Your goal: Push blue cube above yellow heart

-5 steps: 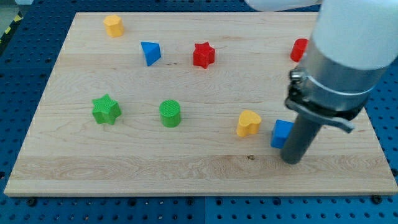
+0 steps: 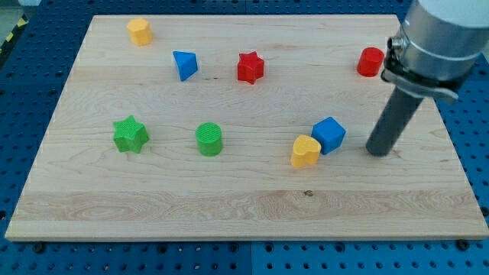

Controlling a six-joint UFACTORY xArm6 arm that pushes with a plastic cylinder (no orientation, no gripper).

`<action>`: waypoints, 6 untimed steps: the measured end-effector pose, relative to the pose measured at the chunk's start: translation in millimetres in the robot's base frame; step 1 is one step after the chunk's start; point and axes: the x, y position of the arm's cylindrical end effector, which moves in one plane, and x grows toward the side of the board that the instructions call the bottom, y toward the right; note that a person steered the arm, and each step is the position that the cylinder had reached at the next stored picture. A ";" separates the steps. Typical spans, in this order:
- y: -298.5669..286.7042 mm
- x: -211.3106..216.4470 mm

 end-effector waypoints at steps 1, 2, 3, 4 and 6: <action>-13.7 -14.7; -21.4 -13.3; -17.7 5.2; -17.3 34.2; -46.2 0.0</action>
